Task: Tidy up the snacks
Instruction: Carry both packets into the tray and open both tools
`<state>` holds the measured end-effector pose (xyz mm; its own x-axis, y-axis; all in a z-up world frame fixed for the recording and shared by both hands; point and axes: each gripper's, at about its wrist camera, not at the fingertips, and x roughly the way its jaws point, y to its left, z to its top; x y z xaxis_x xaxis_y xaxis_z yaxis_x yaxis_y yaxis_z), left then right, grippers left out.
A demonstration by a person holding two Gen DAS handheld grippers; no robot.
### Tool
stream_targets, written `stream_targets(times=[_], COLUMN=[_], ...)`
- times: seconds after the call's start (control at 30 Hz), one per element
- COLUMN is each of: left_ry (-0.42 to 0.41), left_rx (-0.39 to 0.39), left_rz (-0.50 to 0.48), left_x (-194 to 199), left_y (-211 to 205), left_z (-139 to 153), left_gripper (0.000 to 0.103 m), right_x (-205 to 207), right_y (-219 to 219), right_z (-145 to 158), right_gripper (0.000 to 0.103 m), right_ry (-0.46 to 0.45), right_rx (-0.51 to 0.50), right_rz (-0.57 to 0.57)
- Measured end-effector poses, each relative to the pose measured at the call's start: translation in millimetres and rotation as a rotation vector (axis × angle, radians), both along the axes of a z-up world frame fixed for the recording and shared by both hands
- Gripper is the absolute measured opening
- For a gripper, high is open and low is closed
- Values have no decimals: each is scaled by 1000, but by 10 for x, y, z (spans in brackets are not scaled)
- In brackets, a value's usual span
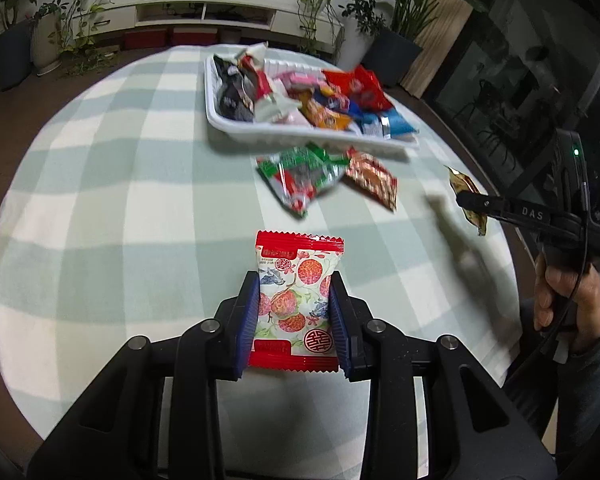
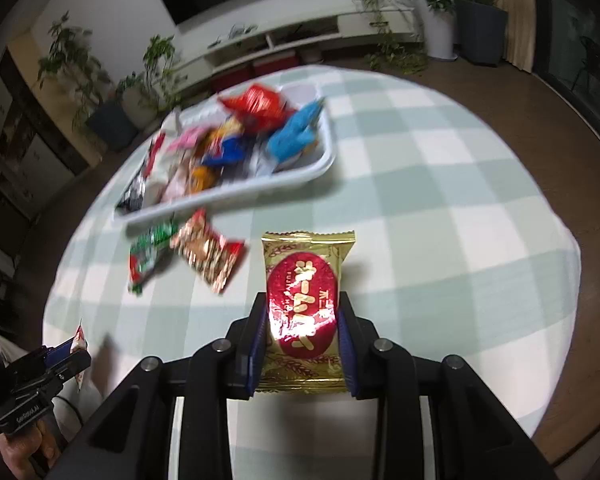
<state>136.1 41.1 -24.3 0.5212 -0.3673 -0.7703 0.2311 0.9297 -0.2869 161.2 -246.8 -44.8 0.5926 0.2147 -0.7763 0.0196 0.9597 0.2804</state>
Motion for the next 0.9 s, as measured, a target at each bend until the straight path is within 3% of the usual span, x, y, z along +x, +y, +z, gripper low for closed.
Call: stream_targets(times=[0.2, 0.4, 0.47, 0.67, 0.9], left_ry=[-78, -117, -116, -85, -59], left_rx=[-14, -49, -57, -42, -33], left_rz=[2, 23, 23, 20, 33], left_x=[446, 1191, 1453, 2074, 2407], left_y=[0, -52, -112, -303, -377], left_z=[437, 795, 844, 701, 387], left_gripper=[30, 31, 31, 31, 31], right_x=[243, 659, 821, 1381, 1760], right_y=[10, 369, 467, 745, 863], right_z=[519, 1105, 1160, 972, 539], right_gripper=[34, 34, 34, 34, 34], right_ry=[-125, -249, -254, -187, -100], right_rx=[27, 13, 20, 44, 19], right_rz=[26, 120, 144, 190, 185])
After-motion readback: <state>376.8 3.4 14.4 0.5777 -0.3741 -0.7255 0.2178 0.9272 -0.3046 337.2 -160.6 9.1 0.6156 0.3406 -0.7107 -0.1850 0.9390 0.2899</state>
